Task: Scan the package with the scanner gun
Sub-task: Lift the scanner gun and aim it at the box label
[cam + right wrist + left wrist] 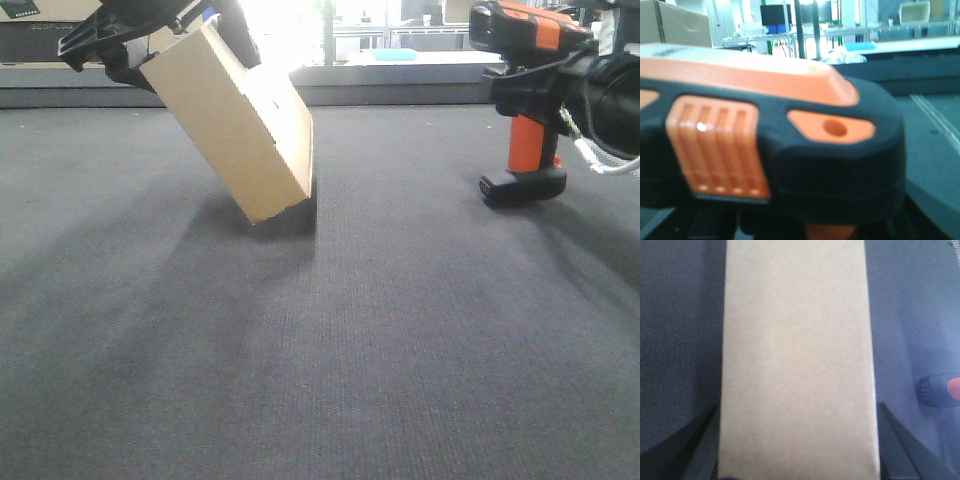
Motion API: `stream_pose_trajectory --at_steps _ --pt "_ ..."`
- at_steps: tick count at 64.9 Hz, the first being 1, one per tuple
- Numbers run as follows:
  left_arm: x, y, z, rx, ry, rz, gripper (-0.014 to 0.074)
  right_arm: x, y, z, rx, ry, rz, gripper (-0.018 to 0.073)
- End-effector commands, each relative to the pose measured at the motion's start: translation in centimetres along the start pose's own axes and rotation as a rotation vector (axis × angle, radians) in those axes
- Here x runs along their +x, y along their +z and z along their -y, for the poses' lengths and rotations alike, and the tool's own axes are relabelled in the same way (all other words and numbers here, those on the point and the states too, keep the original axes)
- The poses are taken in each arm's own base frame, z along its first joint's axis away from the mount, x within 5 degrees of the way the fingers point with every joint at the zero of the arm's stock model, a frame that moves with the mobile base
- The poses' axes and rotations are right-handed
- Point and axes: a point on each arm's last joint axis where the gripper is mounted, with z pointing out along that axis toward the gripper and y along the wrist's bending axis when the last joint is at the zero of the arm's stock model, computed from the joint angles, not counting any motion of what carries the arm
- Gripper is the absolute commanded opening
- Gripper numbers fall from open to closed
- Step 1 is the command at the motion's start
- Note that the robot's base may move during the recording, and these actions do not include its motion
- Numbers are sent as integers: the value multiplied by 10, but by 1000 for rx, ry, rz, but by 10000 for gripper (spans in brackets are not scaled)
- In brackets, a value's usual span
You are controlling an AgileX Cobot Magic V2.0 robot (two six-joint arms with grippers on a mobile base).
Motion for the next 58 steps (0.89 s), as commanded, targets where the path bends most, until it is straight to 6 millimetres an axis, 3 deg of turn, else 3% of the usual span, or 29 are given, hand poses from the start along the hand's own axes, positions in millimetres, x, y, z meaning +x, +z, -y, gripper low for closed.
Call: stream_pose_trajectory --at_steps 1,14,38,58 --pt "-7 -7 3 18 -3 43 -36 -22 -1 -1 -4 -88 128 160" --pt "-7 -7 3 18 -3 43 -36 -25 0 2 41 -304 121 160" --pt "-5 -7 2 10 -3 21 -36 -34 24 3 77 -391 6 160" --pt "-5 -7 2 9 -3 19 -36 -30 25 6 100 -493 -57 160"
